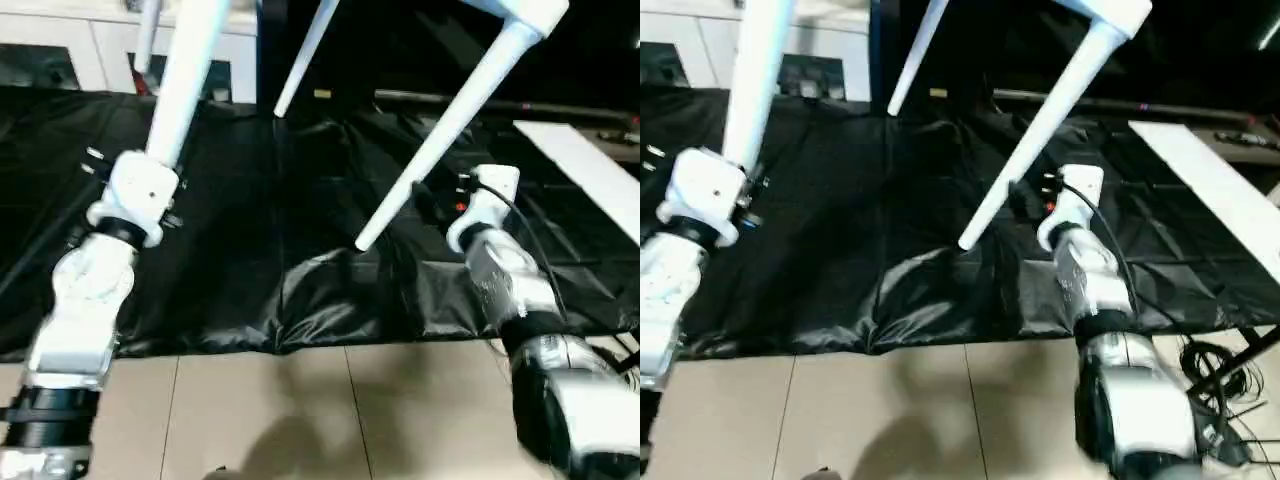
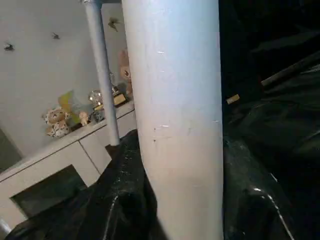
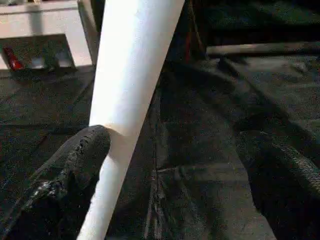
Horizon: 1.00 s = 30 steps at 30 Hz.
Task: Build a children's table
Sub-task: Flip table
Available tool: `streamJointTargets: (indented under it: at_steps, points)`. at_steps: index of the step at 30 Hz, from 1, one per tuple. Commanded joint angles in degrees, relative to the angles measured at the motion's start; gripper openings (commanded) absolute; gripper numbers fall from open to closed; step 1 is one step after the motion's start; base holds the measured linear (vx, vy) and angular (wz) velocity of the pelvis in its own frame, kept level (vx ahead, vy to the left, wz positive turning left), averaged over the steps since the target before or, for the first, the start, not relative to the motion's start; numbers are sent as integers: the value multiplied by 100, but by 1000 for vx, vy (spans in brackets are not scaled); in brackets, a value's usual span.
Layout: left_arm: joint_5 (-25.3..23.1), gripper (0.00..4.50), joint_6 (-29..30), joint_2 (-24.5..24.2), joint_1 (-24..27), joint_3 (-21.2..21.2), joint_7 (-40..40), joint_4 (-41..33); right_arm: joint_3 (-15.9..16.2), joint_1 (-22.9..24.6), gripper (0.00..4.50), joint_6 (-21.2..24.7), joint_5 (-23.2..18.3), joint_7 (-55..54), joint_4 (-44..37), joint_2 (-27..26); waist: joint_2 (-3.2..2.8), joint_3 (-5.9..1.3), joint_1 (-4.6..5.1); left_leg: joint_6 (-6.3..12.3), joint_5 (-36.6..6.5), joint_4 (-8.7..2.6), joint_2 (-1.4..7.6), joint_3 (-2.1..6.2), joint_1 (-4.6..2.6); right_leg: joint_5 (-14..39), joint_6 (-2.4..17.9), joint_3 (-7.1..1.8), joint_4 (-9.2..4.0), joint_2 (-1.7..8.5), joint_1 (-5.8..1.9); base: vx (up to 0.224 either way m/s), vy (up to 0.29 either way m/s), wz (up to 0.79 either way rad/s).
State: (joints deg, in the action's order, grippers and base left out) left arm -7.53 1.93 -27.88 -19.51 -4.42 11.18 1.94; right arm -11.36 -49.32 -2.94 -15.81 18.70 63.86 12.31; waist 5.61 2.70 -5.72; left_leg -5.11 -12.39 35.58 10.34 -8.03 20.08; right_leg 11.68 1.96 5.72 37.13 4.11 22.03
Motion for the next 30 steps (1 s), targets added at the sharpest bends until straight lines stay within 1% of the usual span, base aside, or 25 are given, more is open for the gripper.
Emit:
streamJointTargets:
  at_steps: [1,2,3,4,5,6,7,8,10,11,13,14,16,17,18,19,20,21,22,23,24,26,27,29,30]
  points:
    - [-312,148,181,-213,268,280,419,-23,-205,-263,450,16,-79,183,300,88,-96,-322,-27,-37,-1066,-499,278,54,60,1194,980,-357,-450,512,-243,0,0,0]
    - [-273,148,225,-279,393,241,490,-209,-282,-384,450,63,-158,320,418,70,-38,-312,-8,-27,-1016,-514,313,51,77,1052,1015,-351,-427,509,-237,0,0,0]
    - [-273,148,225,-279,393,241,490,-209,-282,-384,450,63,-158,320,418,70,-82,-314,-24,-27,-1018,-508,312,51,60,1008,1040,-358,-400,514,-229,0,0,0]
    - [-234,148,248,-316,482,218,533,-321,-326,-487,450,78,-182,386,548,59,-87,-294,-20,-12,-1010,-518,312,45,52,987,1043,-359,-416,508,-213,0,0,0]
    - [-187,148,261,-393,657,193,632,-516,-346,-652,450,62,-170,528,736,25,-103,-299,-4,-17,-1018,-520,320,45,52,936,1079,-357,-403,507,-219,0,0,0]
    - [-180,148,262,-408,691,189,651,-554,-341,-685,450,53,-157,551,774,19,-6,-235,14,20,-1119,-540,317,48,87,1106,1073,-363,-395,511,-211,0,0,0]
    - [-144,148,298,-486,847,137,740,-742,-294,-794,450,6,-99,694,874,-28,45,-176,-4,59,-1142,-564,298,41,92,1234,1024,-360,-452,508,-194,0,0,0]
    - [-107,148,333,-565,987,72,813,-884,-233,-896,450,-48,-32,917,957,-118,33,-159,-4,105,-1062,-563,314,45,96,1219,1014,-375,-446,520,-176,0,0,0]
    - [-90,148,353,-647,1104,11,868,-1008,-159,-971,450,-140,76,993,1039,-176,14,-175,-23,145,-825,-536,323,24,72,891,1060,-385,-418,504,-154,0,0,0]
    - [-62,148,373,-685,1155,-22,884,-1069,-149,-1025,450,-149,118,1048,1089,-212,36,-105,-31,162,-790,-553,329,16,84,839,1095,-390,-400,476,-125,0,0,0]
    - [-14,148,368,-774,1239,-90,942,-1156,-127,-1116,450,-151,181,1148,1146,-283,14,-78,-70,43,-953,-572,359,10,14,926,1077,-391,-417,470,-90,0,0,0]
    - [33,148,358,-844,1291,-145,996,-1209,-114,-1174,450,-158,234,1168,1180,-325,81,-40,-109,3,-969,-579,344,1,5,800,1098,-392,-405,446,-89,0,0,0]
    - [103,148,295,-1023,1358,-270,1126,-1272,-89,-1295,450,-146,333,1017,1235,-392,55,-18,-147,-57,-981,-594,343,4,-13,621,1119,-391,-381,435,-75,0,0,0]
    - [127,148,299,-1082,1377,-298,1145,-1297,-90,-1330,450,-145,362,970,1261,-403,55,1,-149,-131,-1095,-609,346,12,-24,658,1122,-387,-371,425,-69,0,0,0]
    - [161,149,306,-1165,1383,-336,1180,-1286,-78,-1378,424,-144,413,898,1294,-417,76,29,-149,-185,-1272,-627,351,14,-35,780,1105,-389,-390,431,-66,0,0,0]
    - [180,149,309,-1259,1382,-373,1212,-1252,-78,-1436,417,-149,465,852,1332,-428,45,81,-162,-252,-1530,-644,347,21,-49,993,1058,-396,-408,426,-34,0,0,0]
    - [181,149,305,-1280,1379,-382,1221,-1236,-75,-1450,417,-151,480,843,1340,-431,62,99,-167,-295,-1690,-657,346,28,-56,1171,1026,-401,-427,442,-37,0,0,0]
    - [198,149,311,-1292,1391,-393,1221,-1234,-93,-1462,412,-168,482,890,1347,-441,35,97,-176,-316,-1719,-654,348,32,-62,1196,1020,-409,-427,452,-36,0,0,0]
    - [207,149,316,-1294,1397,-396,1219,-1235,-101,-1465,399,-176,482,913,1349,-445,61,111,-175,-318,-1723,-659,353,35,-54,1205,1003,-415,-433,459,-44,0,0,0]
    - [216,149,334,-1288,1426,-400,1202,-1237,-133,-1456,375,-209,458,967,1343,-455,68,115,-180,-309,-1697,-660,351,33,-49,1201,997,-422,-438,465,-50,0,0,0]
    - [243,149,362,-1260,1464,-398,1157,-1243,-179,-1435,375,-243,421,1050,1337,-461,64,79,-180,-281,-1524,-646,351,12,-59,1063,1023,-433,-428,474,-71,0,0,0]
    - [263,149,376,-1224,1500,-383,1110,-1239,-209,-1404,368,-287,405,1149,1326,-464,75,76,-186,-254,-1394,-645,349,0,-57,980,1041,-436,-427,474,-83,0,0,0]
    - [303,149,373,-1142,1546,-327,1040,-1201,-259,-1346,360,-399,376,1393,1289,-461,50,31,-178,-233,-1259,-632,351,-16,-65,836,1071,-438,-415,475,-101,0,0,0]
    - [333,149,360,-1122,1549,-285,1005,-1165,-273,-1328,338,-450,378,1499,1279,-458,59,25,-182,-175,-1061,-626,348,-31,-60,635,1128,-440,-399,465,-118,0,0,0]
    - [329,149,333,-1104,1543,-235,972,-1121,-327,-1327,338,-488,319,1645,1255,-456,29,5,-186,-145,-886,-613,345,-38,-62,451,1184,-438,-375,463,-131,0,0,0]
